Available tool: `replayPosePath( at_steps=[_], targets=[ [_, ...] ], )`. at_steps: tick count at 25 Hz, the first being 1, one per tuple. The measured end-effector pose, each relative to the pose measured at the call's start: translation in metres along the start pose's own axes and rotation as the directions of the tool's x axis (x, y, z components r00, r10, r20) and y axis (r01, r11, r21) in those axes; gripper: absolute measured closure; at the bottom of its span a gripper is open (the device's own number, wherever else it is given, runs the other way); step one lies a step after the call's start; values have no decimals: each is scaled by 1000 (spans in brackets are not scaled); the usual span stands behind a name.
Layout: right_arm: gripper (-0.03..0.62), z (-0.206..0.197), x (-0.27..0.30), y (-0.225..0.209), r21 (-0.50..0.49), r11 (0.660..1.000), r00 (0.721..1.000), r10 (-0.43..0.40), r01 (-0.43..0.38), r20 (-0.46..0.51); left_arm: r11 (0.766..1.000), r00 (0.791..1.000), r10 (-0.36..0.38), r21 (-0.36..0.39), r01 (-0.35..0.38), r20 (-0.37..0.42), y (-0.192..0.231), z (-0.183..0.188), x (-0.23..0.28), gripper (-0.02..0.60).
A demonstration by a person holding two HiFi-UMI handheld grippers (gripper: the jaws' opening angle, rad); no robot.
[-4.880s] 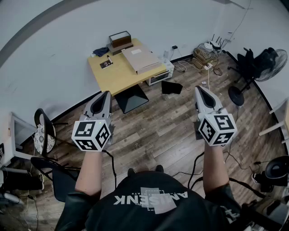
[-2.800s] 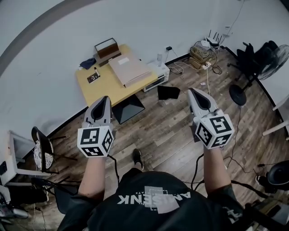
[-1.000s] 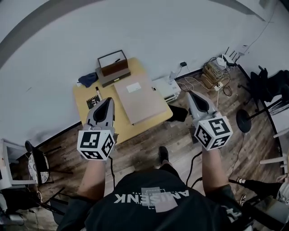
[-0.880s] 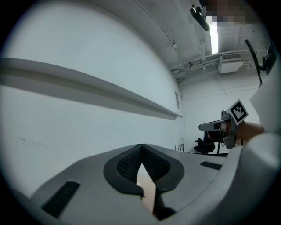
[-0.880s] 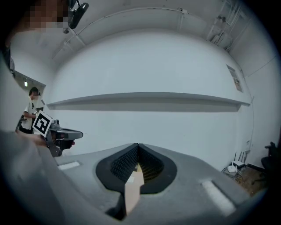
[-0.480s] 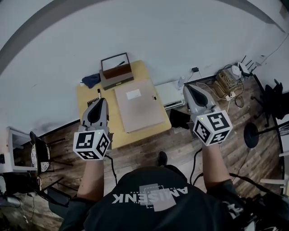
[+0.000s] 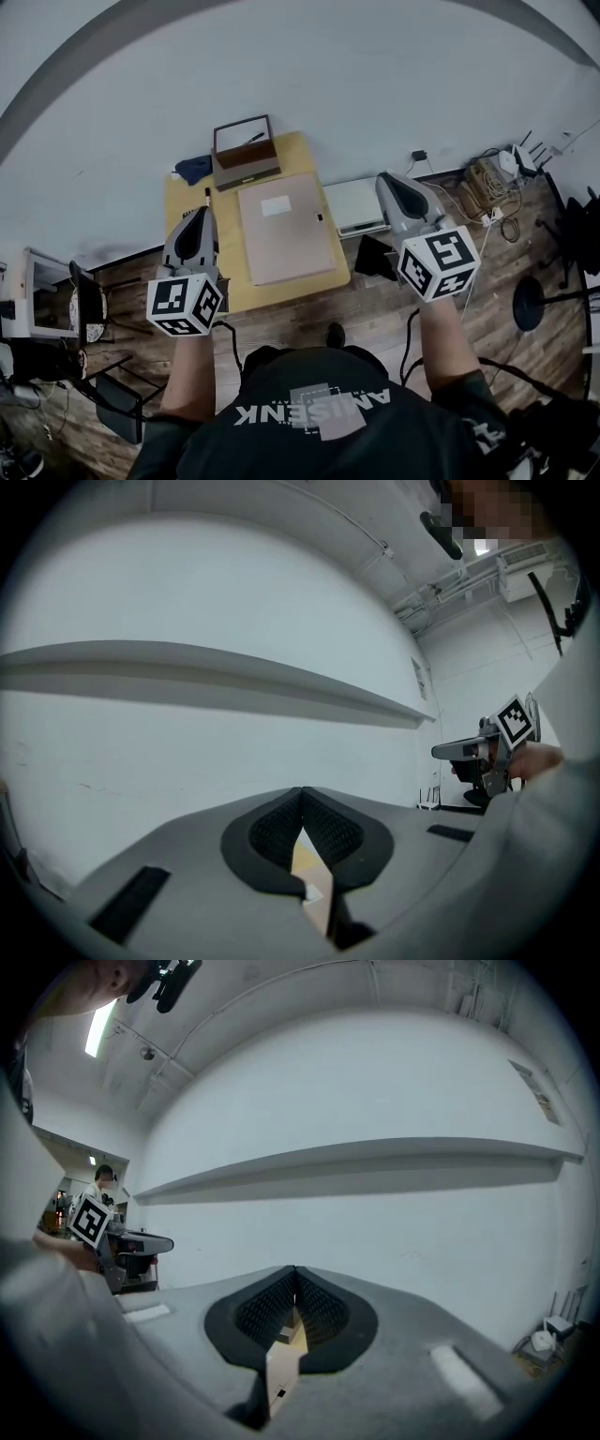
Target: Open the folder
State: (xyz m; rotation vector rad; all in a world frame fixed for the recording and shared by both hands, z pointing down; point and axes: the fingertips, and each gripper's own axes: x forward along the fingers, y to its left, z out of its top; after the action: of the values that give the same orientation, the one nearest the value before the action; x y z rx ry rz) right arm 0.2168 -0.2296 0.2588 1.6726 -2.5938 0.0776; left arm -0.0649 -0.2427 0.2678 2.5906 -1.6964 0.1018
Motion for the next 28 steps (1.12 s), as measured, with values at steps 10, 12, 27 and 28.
replayPosePath(
  at_steps=[10, 12, 27, 28],
  targets=[
    [588, 4, 29, 3, 24, 1000, 1000, -15, 15, 5, 1000, 1000, -8, 12, 8, -4, 27, 3, 10, 577],
    [588, 7, 33, 6, 13, 1000, 1000, -24, 24, 4, 1000, 1000, -13, 24, 13, 3, 32, 6, 11, 577],
    [460, 18, 36, 10, 4, 997, 996, -82, 82, 25, 998, 997, -65, 26, 63, 48, 51, 16, 13, 377],
    [445, 18, 35, 10, 6, 997, 996, -80, 80, 25, 998, 997, -66, 27, 65, 47, 50, 16, 12, 368]
  ],
)
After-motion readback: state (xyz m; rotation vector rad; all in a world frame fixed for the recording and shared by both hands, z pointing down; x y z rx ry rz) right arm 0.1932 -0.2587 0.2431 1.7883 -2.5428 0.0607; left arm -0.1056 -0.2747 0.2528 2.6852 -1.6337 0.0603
